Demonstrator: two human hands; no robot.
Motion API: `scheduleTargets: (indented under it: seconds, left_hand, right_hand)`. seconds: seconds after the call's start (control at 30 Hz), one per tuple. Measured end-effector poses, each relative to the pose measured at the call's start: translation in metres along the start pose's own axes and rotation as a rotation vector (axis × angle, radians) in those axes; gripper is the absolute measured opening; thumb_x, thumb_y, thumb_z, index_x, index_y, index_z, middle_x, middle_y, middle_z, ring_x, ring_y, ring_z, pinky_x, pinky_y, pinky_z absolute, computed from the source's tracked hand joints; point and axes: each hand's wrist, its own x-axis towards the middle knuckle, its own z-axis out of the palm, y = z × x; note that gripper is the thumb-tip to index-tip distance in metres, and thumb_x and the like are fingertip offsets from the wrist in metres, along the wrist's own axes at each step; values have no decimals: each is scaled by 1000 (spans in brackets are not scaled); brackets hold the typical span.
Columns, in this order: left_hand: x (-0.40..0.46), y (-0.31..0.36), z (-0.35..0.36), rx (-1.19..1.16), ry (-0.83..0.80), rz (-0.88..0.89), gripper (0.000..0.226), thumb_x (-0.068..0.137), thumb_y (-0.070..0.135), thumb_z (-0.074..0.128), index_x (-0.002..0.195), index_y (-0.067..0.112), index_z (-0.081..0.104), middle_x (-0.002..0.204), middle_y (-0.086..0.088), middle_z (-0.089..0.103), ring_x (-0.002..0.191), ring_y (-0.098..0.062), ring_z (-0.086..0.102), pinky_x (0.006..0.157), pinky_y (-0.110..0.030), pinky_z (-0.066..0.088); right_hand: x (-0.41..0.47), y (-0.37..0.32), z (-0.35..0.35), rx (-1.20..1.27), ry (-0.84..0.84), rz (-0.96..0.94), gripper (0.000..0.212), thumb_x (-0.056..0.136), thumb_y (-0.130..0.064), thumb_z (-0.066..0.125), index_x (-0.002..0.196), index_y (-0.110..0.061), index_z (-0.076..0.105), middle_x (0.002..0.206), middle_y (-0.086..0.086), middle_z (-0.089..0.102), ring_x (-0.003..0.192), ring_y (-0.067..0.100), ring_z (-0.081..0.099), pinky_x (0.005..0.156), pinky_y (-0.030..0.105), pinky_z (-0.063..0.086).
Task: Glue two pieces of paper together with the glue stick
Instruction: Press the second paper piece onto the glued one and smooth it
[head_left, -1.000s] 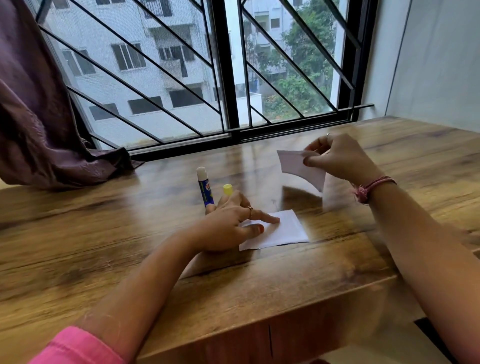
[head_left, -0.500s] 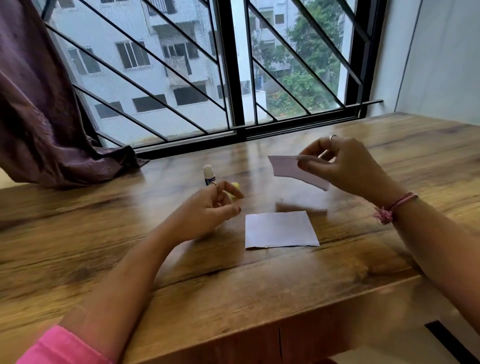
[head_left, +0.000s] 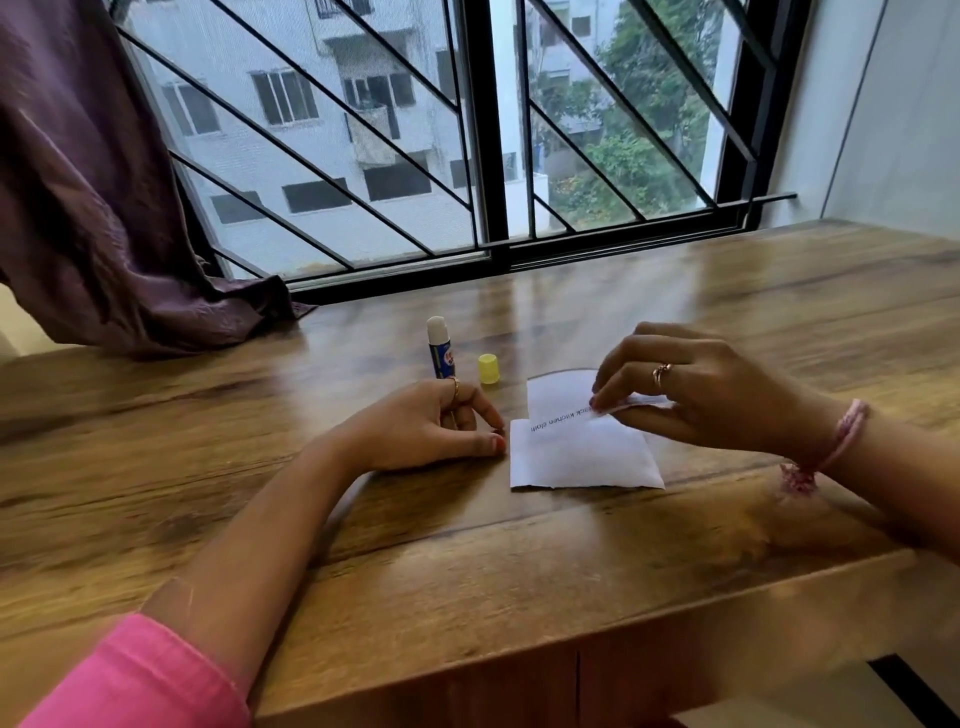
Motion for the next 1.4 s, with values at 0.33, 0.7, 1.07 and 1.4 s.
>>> scheduleTargets:
  seconds: [0.33, 0.7, 1.07, 1.4]
  left_hand:
    - [0, -1, -1, -17, -25, -9, 24, 80, 37, 74, 100, 26, 69, 78, 0, 59, 67, -8, 51, 64, -26, 42]
    - [-1, 0, -2, -12, -26, -25, 25, 81, 37, 73, 103, 26, 67, 73, 5, 56, 63, -4, 51, 61, -19, 41]
    - [-3, 2, -4, -51, -44, -60, 27, 81, 36, 73, 104, 25, 67, 77, 2, 59, 69, -9, 53, 66, -24, 43]
    - [7, 4, 8, 204, 558, 337, 36, 77, 20, 78, 109, 27, 65, 92, 11, 54, 62, -21, 53, 56, -9, 41]
  right_hand:
    - [1, 4, 10, 124, 96, 154, 13, 87, -18, 64, 90, -8, 72, 86, 4, 67, 76, 11, 60, 73, 13, 46]
    - [11, 29, -4, 392, 240, 706, 13, 79, -21, 73, 91, -18, 69, 79, -8, 67, 71, 5, 61, 60, 11, 47]
    - [36, 51, -2, 1256, -176, 1127, 48, 67, -10, 69, 115, -8, 61, 100, 9, 70, 74, 14, 70, 55, 24, 58]
    - [30, 32, 12, 1403, -266, 1175, 44, 74, -6, 65, 117, -5, 62, 98, 14, 70, 62, 12, 69, 46, 18, 54]
